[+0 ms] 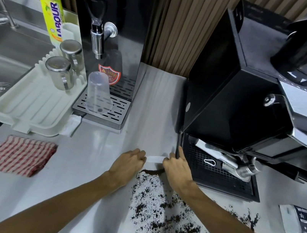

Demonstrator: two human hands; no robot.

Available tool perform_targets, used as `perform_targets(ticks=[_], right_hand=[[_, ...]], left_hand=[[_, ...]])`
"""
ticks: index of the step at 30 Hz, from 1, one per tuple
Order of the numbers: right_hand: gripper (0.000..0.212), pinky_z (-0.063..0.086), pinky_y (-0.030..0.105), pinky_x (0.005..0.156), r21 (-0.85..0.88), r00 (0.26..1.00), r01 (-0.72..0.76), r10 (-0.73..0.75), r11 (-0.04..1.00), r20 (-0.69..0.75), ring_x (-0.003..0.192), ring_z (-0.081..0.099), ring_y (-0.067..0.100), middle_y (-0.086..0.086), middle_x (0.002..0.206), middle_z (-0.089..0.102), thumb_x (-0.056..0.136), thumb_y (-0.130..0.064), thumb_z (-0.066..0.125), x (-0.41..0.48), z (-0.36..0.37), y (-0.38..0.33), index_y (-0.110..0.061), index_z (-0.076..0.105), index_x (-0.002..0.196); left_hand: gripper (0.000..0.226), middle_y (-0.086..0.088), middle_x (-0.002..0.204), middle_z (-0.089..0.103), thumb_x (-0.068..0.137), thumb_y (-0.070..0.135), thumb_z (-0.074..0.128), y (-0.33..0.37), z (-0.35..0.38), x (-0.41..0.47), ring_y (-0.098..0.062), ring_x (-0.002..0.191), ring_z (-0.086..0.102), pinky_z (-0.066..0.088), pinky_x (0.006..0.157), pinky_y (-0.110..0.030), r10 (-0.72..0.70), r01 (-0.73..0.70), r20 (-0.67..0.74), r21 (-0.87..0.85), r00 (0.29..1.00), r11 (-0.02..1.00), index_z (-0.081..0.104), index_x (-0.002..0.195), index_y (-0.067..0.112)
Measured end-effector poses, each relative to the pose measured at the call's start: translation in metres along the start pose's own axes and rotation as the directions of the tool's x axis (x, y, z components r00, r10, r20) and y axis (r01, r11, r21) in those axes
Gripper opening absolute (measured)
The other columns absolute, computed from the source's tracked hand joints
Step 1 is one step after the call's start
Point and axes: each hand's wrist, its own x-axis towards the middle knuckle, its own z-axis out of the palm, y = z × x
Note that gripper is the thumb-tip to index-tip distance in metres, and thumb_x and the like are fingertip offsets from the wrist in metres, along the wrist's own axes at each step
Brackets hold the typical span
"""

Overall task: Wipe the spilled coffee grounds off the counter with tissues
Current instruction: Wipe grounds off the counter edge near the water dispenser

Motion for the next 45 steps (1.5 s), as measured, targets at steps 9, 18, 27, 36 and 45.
perform_targets(ticks=[9,18,27,36,45], right_hand=[[0.030,-0.004,0.046,0.121,0.009,1.000,0.016,-0.016,1.000,0.011,0.104,0.063,0.025,0.017,0.127,0.056,0.094,-0.007,0.051,-0.034,0.007,-0.016,-0.005,0.054,0.124],[0.032,-0.018,0.046,0.117,0.054,0.994,0.109,-0.110,0.993,0.019,0.108,0.065,0.026,0.018,0.138,0.051,0.089,-0.008,0.053,-0.053,0.018,-0.012,-0.007,0.060,0.120],[0.023,-0.001,0.041,0.121,0.020,0.970,0.198,-0.193,0.980,-0.149,0.081,0.068,0.021,0.009,0.091,0.069,0.088,-0.003,0.053,-0.007,0.003,-0.006,-0.011,0.069,0.102],[0.016,0.017,0.043,0.119,-0.086,0.882,0.428,-0.436,0.900,-0.177,0.085,0.063,0.024,0.010,0.080,0.067,0.076,0.003,0.059,-0.031,0.027,0.002,-0.009,0.070,0.078],[0.021,0.032,0.045,0.112,-0.034,0.826,0.498,-0.486,0.866,-0.286,0.067,0.063,0.022,0.004,0.070,0.064,0.073,0.006,0.066,0.004,0.003,0.005,-0.015,0.068,0.076]], left_hand=[[0.039,0.006,0.066,0.057,0.036,0.012,0.095,0.020,0.001,-0.037,-0.009,0.057,0.054,0.043,0.044,-0.019,-0.021,0.019,-0.022,-0.064,1.000,0.998,0.072,0.067,0.019],[0.039,0.011,0.066,0.054,0.038,0.013,0.094,0.043,0.015,-0.067,-0.007,0.056,0.053,0.042,0.041,-0.018,-0.095,0.097,0.018,-0.186,0.995,0.978,0.067,0.063,0.024],[0.013,0.012,0.085,0.047,0.098,0.025,0.054,0.026,0.015,-0.059,-0.008,0.075,0.051,0.043,0.051,-0.021,-0.386,0.364,-0.022,-0.288,0.922,0.886,0.065,0.094,0.022],[0.013,0.011,0.089,0.053,0.093,0.021,0.062,0.097,0.001,-0.089,-0.005,0.079,0.053,0.049,0.062,-0.019,-0.533,0.528,0.084,-0.331,0.842,0.782,0.065,0.105,0.025],[0.018,0.000,0.097,0.058,0.097,0.018,0.054,0.093,-0.018,-0.080,-0.016,0.080,0.058,0.055,0.067,-0.033,-0.767,0.721,0.008,-0.346,0.642,0.600,0.069,0.103,0.010]])
